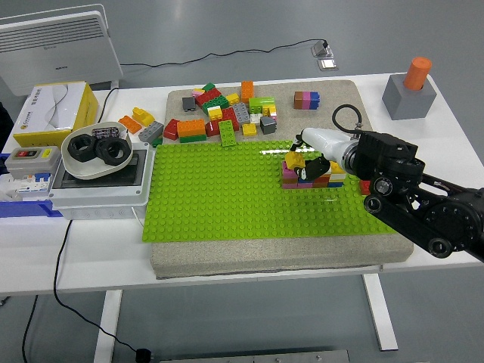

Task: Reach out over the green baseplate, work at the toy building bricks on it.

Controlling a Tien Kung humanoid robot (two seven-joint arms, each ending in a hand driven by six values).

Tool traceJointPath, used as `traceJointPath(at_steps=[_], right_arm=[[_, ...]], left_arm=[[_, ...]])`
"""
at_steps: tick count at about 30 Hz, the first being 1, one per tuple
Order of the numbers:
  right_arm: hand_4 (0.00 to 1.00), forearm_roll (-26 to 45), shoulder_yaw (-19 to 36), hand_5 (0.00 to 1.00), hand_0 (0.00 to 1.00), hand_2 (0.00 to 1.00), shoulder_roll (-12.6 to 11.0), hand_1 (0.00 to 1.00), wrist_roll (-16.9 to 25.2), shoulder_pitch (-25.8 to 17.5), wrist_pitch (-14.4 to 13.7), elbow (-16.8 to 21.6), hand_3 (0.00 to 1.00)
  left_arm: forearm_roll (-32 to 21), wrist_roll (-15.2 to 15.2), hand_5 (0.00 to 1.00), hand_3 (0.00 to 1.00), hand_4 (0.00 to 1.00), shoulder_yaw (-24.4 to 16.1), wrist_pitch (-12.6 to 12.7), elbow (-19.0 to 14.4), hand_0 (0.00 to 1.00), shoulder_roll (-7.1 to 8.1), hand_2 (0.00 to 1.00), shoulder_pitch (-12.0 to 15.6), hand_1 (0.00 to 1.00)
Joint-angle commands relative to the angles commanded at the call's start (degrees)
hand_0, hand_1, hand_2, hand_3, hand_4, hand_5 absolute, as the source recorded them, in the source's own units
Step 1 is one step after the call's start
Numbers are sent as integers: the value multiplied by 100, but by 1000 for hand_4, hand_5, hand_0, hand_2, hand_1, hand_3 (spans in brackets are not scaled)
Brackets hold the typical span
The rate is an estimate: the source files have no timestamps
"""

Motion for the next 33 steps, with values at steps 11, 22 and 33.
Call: traceJointPath(at_steps=[11, 22, 33], right_arm=[[594, 14, -40, 121, 877, 843, 19, 852, -25, 43, 18, -6, 482], [597, 12, -101, 124, 878, 843, 42, 852, -99, 99, 54, -31, 486], [599, 46, -141, 132, 878, 847, 84, 858, -89, 108, 15, -73, 490]], left_arm=[[0, -1, 411, 450, 650, 2, 2, -2, 790, 0, 651, 4, 731], [0, -2, 413, 449, 651, 3, 7, -5, 789, 6, 651, -2, 731], [0, -5, 416, 447, 652, 5, 19, -6, 789, 3, 651, 2, 731]])
